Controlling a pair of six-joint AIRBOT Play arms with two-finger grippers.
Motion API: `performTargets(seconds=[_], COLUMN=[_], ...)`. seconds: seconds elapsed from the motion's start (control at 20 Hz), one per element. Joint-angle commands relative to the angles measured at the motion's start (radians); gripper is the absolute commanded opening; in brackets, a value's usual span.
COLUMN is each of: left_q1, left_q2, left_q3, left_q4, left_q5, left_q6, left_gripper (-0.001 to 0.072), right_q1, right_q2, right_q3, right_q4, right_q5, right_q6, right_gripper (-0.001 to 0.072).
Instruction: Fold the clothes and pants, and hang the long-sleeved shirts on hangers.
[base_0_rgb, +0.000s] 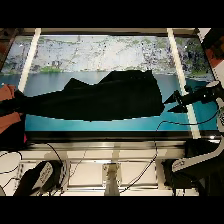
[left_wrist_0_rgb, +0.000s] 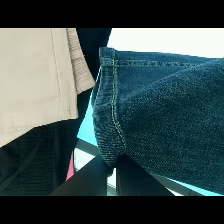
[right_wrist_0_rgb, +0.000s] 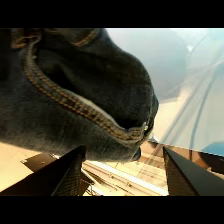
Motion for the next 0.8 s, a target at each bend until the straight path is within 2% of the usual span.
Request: performTargets(seconds=[0.0, 0.25, 0.3, 0.35, 0.4, 0.45, 0.6, 0.7, 0.75], left_q1=[0.000, 0.000, 0.000, 0.000, 0.000, 0.000, 0.000, -0.007, -0.026], left_q2=[-0.001, -0.001, -0.001, -0.001, -0.001, -0.001, -0.008, -0.049, -0.082], left_q3=[0.000, 0.000, 0.000, 0.000, 0.000, 0.000, 0.000, 0.000, 0.000], left_q4=[0.000, 0.000, 0.000, 0.001, 0.001, 0.000, -0.039, -0.187, -0.252], left_q5=[-0.001, -0.004, -0.004, -0.004, -0.004, -0.004, -0.008, -0.007, -0.006], left_q6=[0.000, 0.000, 0.000, 0.000, 0.000, 0.000, 0.000, 0.008, 0.043], left_gripper=[0.0020, 0.0020, 0.0020, 0.0020, 0.0020, 0.0020, 0.0019, 0.0019, 0.0019], right_q1=[0.024, 0.104, 0.116, 0.123, 0.124, 0.120, 0.089, 0.073, 0.072], right_q2=[0.000, -0.024, -0.024, -0.024, -0.023, -0.018, 0.011, 0.034, 0.043], right_q3=[-0.023, -0.023, -0.023, -0.023, -0.019, -0.015, 0.050, 0.134, 0.186], right_q4=[0.008, 0.002, 0.002, 0.003, 0.003, 0.002, 0.002, 0.004, 0.004], right_q5=[-0.051, -0.155, -0.169, -0.174, -0.173, -0.173, -0.180, -0.224, -0.258], right_q6=[0.002, 0.022, 0.022, 0.025, 0.045, 0.068, 0.092, 0.140, 0.157], right_gripper=[0.0568, 0.0565, 0.0488, 0.0296, 0.0048, 0.0028, 0.0026, 0.0025, 0.0025])
